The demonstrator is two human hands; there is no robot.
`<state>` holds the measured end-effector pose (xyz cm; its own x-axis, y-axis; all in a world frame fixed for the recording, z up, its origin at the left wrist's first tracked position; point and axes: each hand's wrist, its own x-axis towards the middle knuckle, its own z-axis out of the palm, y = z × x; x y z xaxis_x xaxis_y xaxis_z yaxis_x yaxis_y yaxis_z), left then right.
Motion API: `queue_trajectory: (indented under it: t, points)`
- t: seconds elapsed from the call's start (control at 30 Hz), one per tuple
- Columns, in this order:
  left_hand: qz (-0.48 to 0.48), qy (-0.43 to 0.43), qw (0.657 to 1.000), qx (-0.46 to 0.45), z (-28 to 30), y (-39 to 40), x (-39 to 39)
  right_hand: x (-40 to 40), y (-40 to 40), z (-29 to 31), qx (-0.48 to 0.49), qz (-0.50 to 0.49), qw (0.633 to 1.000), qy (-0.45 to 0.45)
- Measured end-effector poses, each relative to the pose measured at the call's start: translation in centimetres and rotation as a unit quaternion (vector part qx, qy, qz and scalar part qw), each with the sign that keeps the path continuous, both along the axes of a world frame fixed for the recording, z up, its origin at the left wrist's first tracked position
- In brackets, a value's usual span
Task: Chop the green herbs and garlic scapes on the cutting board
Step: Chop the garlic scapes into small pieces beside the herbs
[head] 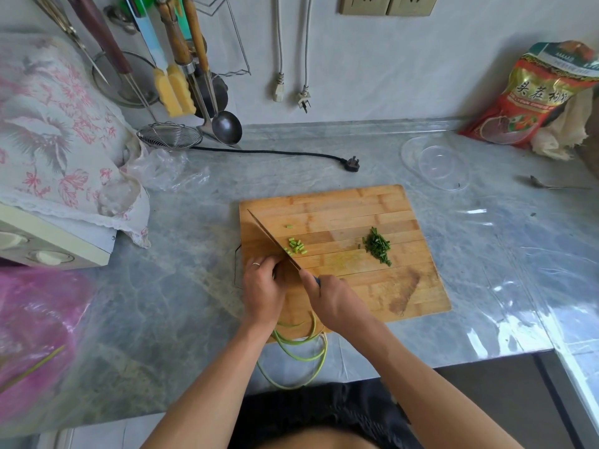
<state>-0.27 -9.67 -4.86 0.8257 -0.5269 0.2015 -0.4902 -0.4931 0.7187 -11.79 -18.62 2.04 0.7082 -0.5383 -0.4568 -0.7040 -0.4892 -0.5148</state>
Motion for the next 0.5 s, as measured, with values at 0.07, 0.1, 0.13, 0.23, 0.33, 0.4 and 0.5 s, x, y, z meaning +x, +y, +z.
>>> queue_trajectory:
  t: [0.07,0.1,0.13,0.23,0.33,0.4,0.5]
  points:
    - [0.004,-0.004,1.000,0.005,-0.1,0.0,-0.2,-1.3,0.0,-0.4,0.010,-0.027,0.999,-0.013]
    - [0.009,-0.006,1.000,0.009,-0.2,0.0,-0.2,-1.6,0.2,-0.3,0.009,-0.040,0.999,-0.016]
    - [0.016,-0.005,1.000,0.012,-0.2,0.1,-0.3,-1.4,0.3,-0.2,0.008,-0.047,0.999,-0.017]
    - [0.025,0.004,1.000,-0.003,-0.2,0.0,0.0,0.6,0.3,0.6,0.007,-0.032,0.999,-0.026]
    - [0.012,0.006,1.000,0.003,-0.1,0.0,0.1,1.2,0.1,0.7,0.008,-0.017,0.999,-0.026]
    - [0.004,-0.003,1.000,0.025,-0.2,0.1,0.0,-0.2,0.0,0.3,0.016,-0.034,0.999,-0.026]
    - [-0.004,-0.023,0.998,0.054,-0.5,0.3,-0.2,-1.5,0.3,0.0,0.009,-0.055,0.998,-0.018]
